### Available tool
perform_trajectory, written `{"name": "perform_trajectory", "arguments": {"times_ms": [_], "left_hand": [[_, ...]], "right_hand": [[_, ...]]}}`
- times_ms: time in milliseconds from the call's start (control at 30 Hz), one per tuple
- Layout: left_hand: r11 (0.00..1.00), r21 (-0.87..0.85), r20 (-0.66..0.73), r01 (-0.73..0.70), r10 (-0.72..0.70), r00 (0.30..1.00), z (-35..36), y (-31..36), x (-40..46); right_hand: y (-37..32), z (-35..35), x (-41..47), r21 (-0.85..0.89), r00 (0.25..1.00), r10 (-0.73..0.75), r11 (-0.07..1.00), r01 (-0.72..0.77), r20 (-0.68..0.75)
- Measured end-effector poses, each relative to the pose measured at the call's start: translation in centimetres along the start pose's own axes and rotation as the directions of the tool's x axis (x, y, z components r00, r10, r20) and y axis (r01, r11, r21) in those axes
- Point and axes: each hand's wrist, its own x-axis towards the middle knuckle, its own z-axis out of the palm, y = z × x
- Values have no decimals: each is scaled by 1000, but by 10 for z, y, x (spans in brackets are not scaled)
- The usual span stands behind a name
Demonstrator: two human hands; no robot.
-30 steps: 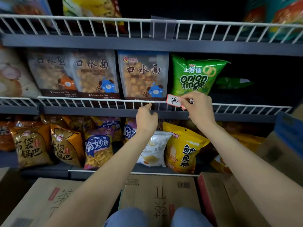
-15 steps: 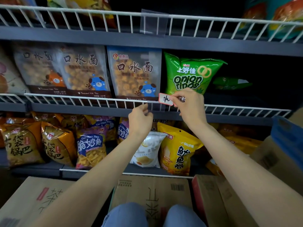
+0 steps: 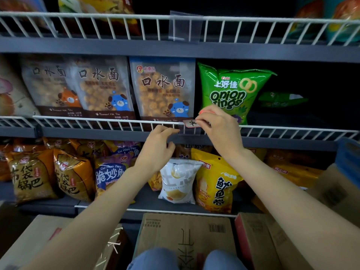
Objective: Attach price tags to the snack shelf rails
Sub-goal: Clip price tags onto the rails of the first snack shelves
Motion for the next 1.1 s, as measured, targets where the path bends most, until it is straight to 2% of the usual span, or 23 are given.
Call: {"name": "perform_trajectory", "arguments": {"times_ms": [67, 133, 233, 333, 567, 833, 967, 1100], "left_hand": [[999, 0, 44, -52, 52, 998, -3, -2, 0], [993, -119, 106, -28, 41, 994, -4, -2, -1], [958, -280, 151, 58, -16, 988, -4, -4, -1], [952, -307, 123, 17, 22, 992, -1, 0, 2], [988, -98, 65, -116, 123, 990, 0, 6, 18], [983, 131, 61, -130, 123, 990, -1, 16, 34], [981, 168, 67, -94, 84, 994, -4, 20, 39], [966, 236, 93, -109, 89, 992, -6, 22, 42]], "right_hand": [[0, 5, -2, -61, 999, -10, 998, 13, 47], [0, 8, -4, -97, 996, 7, 995, 1, 85], [1, 9, -4, -99, 985, 110, 990, -98, 129], [2, 11, -4, -52, 974, 195, 980, -190, 115], [-3, 17, -8, 60, 944, 323, 943, -327, 62], [0, 6, -7, -4, 952, 241, 970, -244, 188], [1, -1, -5, -12, 953, 230, 972, -233, 195], [-3, -3, -3, -74, 957, 168, 985, -155, 234]]}}
